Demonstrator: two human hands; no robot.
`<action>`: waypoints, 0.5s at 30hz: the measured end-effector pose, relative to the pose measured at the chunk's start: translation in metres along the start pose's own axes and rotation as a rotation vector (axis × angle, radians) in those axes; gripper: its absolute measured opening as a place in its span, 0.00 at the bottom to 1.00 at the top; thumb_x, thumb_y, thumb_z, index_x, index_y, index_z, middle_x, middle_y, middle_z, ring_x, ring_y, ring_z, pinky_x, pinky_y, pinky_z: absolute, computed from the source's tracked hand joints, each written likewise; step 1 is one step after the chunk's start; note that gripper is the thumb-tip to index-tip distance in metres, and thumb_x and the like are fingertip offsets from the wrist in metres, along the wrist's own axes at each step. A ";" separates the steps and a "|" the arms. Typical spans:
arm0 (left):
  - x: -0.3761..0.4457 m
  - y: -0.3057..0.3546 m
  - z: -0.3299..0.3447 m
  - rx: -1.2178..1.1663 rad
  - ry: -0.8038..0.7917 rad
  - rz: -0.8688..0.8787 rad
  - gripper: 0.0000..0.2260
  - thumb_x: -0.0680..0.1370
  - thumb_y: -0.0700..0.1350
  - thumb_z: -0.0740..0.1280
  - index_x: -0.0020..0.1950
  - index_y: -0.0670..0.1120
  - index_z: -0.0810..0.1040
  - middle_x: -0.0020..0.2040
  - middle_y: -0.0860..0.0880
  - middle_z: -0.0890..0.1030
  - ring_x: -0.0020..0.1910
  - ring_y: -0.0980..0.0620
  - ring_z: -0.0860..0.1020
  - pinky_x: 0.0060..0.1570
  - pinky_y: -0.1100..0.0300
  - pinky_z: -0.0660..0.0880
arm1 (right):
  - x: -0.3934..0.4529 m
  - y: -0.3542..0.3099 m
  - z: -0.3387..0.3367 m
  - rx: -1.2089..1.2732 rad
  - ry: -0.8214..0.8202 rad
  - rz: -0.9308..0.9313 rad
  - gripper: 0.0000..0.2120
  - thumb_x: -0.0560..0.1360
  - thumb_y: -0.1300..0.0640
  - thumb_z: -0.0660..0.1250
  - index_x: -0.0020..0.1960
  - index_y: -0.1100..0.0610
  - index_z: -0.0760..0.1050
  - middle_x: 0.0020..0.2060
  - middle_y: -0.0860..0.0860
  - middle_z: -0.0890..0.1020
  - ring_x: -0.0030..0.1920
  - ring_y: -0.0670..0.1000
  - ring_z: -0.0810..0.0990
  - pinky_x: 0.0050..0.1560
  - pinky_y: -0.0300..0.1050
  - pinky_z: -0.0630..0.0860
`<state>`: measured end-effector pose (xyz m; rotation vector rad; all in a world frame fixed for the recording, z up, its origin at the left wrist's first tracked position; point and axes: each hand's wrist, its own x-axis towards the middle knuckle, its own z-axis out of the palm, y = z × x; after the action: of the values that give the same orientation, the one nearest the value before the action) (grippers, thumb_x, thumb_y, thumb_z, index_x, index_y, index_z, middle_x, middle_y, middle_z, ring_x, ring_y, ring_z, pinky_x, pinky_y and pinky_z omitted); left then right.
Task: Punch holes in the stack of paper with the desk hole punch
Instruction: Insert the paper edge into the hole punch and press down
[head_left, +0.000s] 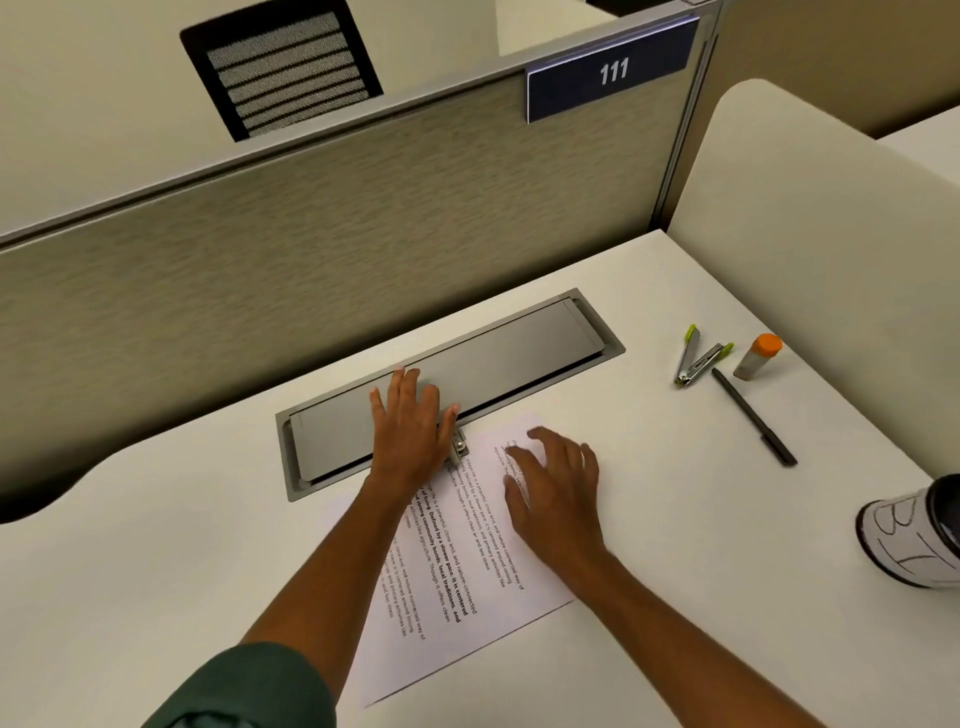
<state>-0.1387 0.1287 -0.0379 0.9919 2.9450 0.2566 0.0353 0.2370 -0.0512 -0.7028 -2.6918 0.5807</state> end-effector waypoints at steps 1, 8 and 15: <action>-0.001 -0.002 0.000 -0.015 0.002 0.009 0.19 0.82 0.57 0.54 0.59 0.46 0.75 0.77 0.42 0.62 0.79 0.43 0.53 0.76 0.39 0.49 | 0.013 -0.003 0.002 -0.006 -0.052 -0.003 0.16 0.75 0.49 0.66 0.61 0.51 0.78 0.67 0.54 0.74 0.66 0.55 0.72 0.70 0.62 0.62; 0.000 -0.003 0.005 -0.132 0.010 0.063 0.20 0.82 0.56 0.56 0.49 0.44 0.82 0.75 0.43 0.66 0.78 0.45 0.56 0.77 0.43 0.47 | 0.059 -0.012 0.027 -0.112 -0.258 -0.113 0.18 0.79 0.44 0.58 0.66 0.46 0.73 0.74 0.50 0.64 0.72 0.52 0.63 0.71 0.58 0.55; -0.001 -0.005 0.009 -0.149 0.022 0.075 0.20 0.82 0.55 0.58 0.47 0.43 0.83 0.71 0.43 0.70 0.75 0.45 0.62 0.77 0.43 0.51 | 0.063 -0.010 0.033 -0.035 -0.256 -0.100 0.14 0.79 0.47 0.60 0.63 0.46 0.75 0.73 0.50 0.66 0.72 0.52 0.63 0.71 0.56 0.56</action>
<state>-0.1397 0.1254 -0.0473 1.0855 2.8603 0.4843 -0.0342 0.2516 -0.0639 -0.5305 -2.9590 0.6383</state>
